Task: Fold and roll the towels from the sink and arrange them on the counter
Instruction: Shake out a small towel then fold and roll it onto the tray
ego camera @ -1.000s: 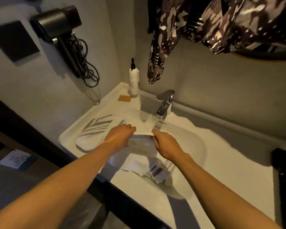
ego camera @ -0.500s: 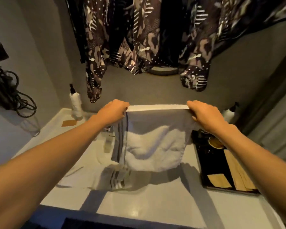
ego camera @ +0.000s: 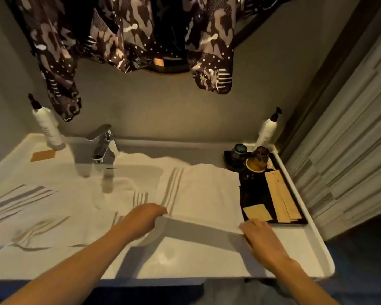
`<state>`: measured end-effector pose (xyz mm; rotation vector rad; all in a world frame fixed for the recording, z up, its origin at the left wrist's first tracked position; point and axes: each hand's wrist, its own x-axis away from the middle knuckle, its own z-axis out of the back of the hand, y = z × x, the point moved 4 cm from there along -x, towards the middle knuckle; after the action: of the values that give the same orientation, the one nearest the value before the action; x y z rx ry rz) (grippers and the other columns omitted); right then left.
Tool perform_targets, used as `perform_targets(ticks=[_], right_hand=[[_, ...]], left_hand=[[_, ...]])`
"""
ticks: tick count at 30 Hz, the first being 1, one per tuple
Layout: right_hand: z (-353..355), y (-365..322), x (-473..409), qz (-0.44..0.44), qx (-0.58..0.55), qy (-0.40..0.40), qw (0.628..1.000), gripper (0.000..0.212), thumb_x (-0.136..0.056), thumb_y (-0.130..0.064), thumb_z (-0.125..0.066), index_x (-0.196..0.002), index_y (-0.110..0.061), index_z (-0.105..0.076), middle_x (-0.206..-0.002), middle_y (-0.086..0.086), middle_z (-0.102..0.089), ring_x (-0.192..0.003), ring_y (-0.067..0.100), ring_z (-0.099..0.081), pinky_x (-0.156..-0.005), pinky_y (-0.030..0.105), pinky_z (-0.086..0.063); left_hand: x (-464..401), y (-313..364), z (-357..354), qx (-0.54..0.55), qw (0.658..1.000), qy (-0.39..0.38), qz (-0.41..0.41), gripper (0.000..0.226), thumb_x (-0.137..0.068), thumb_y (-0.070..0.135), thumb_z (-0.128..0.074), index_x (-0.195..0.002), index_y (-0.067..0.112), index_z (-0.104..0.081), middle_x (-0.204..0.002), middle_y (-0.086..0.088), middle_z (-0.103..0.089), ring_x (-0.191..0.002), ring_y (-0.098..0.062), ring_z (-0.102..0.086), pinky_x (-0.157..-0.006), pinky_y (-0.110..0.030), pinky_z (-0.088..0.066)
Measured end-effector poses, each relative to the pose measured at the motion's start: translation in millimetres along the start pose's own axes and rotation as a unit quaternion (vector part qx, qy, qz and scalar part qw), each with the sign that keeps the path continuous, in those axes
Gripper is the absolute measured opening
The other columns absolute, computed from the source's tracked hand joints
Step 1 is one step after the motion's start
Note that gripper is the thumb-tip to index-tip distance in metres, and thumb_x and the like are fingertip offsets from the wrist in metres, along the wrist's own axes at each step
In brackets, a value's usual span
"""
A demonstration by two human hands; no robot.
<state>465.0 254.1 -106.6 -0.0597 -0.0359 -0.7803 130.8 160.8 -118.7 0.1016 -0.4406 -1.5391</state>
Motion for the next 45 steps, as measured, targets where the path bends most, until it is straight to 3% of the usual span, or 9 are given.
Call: perform_targets(ticks=[4, 8, 18, 21, 24, 27, 32, 37, 45], right_hand=[[-73, -4, 32, -0.038, -0.144, -0.142, 0.979, 0.050, -0.087, -0.067, -0.030, -0.081, -0.024, -0.057, -0.094, 0.002, -0.064, -0.088, 0.020, -0.057, -0.066, 0.030, -0.032], [-58, 13, 21, -0.156, -0.334, -0.100, 0.924, 0.046, -0.084, -0.057, -0.059, -0.058, -0.019, -0.054, -0.062, -0.002, -0.058, -0.057, 0.009, -0.050, -0.058, 0.027, -0.039], [-14, 27, -90, -0.285, -0.321, 0.147, 0.891, 0.025, -0.091, -0.039, -0.060, -0.089, -0.014, -0.056, -0.079, 0.000, -0.061, -0.071, 0.017, -0.057, -0.060, 0.036, -0.046], [-28, -4, -75, -0.235, -0.234, 0.163, 0.929, 0.010, -0.095, -0.027, -0.054, -0.096, -0.018, -0.055, -0.089, -0.003, -0.057, -0.080, 0.014, -0.055, -0.066, 0.034, -0.049], [-63, -27, -38, -0.241, -0.189, 0.061, 0.950, 0.024, -0.098, -0.035, -0.045, -0.081, -0.020, -0.052, -0.080, -0.003, -0.061, -0.067, 0.013, -0.059, -0.061, 0.033, -0.051], [-83, -22, -12, -0.376, -0.231, 0.052, 0.896, 0.032, -0.096, -0.045, -0.045, -0.098, -0.015, -0.056, -0.100, 0.005, -0.061, -0.083, 0.019, -0.060, -0.070, 0.035, -0.052], [-91, -21, -34, -0.506, -0.468, 0.013, 0.724, 0.076, -0.086, -0.050, -0.063, -0.140, -0.004, -0.037, -0.134, 0.015, -0.053, -0.116, 0.032, -0.056, -0.095, 0.042, -0.049], [-88, -34, -51, -0.505, -0.622, -0.117, 0.587, 0.041, -0.078, -0.019, -0.068, -0.113, -0.001, -0.057, -0.103, 0.018, -0.066, -0.086, 0.032, -0.064, -0.059, 0.037, -0.056], [1, 33, -18, -0.429, -0.476, 0.014, 0.768, 0.008, -0.084, -0.015, -0.060, -0.091, -0.016, -0.064, -0.085, 0.007, -0.066, -0.079, 0.027, -0.063, -0.074, 0.045, -0.057]], left_hand=[[33, -23, -66, 0.048, 0.989, -0.129, 0.045, 0.016, -0.085, 0.019, -0.052, -0.083, 0.031, -0.063, -0.089, 0.010, -0.065, -0.084, -0.012, -0.061, -0.070, -0.026, -0.046], [31, -32, -44, 0.173, 0.971, -0.117, 0.112, 0.013, -0.070, 0.012, -0.060, -0.060, 0.019, -0.057, -0.061, 0.002, -0.057, -0.064, -0.013, -0.055, -0.056, -0.024, -0.035], [-39, -50, -15, 0.290, 0.886, 0.205, 0.299, 0.043, -0.091, 0.004, -0.055, -0.133, 0.010, -0.047, -0.128, -0.017, -0.058, -0.115, -0.036, -0.056, -0.098, -0.046, -0.048], [-42, -3, -28, 0.131, 0.945, 0.256, 0.154, 0.033, -0.098, 0.019, -0.051, -0.130, 0.012, -0.052, -0.129, -0.009, -0.054, -0.114, -0.029, -0.054, -0.094, -0.039, -0.046], [-43, 48, -72, 0.000, 0.989, 0.130, -0.073, 0.035, -0.099, 0.028, -0.039, -0.123, 0.014, -0.061, -0.126, -0.007, -0.060, -0.111, -0.028, -0.060, -0.092, -0.038, -0.050], [-40, 59, -116, -0.042, 0.994, 0.045, -0.086, 0.048, -0.101, 0.024, -0.038, -0.149, 0.019, -0.039, -0.158, -0.009, -0.032, -0.145, -0.029, -0.031, -0.120, -0.043, -0.019], [-14, 51, -134, -0.036, 0.996, 0.049, -0.062, 0.051, -0.105, 0.035, -0.028, -0.155, 0.027, -0.023, -0.163, 0.002, -0.015, -0.151, -0.019, -0.012, -0.119, -0.039, 0.001], [9, 52, -130, 0.004, 0.999, 0.013, -0.030, 0.054, -0.103, 0.050, -0.014, -0.154, 0.033, -0.021, -0.164, 0.010, -0.008, -0.149, -0.008, 0.004, -0.120, -0.033, 0.010], [-9, 129, -137, 0.311, 0.948, -0.056, -0.025, 0.045, -0.105, 0.034, -0.037, -0.149, 0.033, -0.035, -0.159, 0.017, -0.021, -0.146, 0.001, -0.014, -0.121, -0.023, -0.014]])
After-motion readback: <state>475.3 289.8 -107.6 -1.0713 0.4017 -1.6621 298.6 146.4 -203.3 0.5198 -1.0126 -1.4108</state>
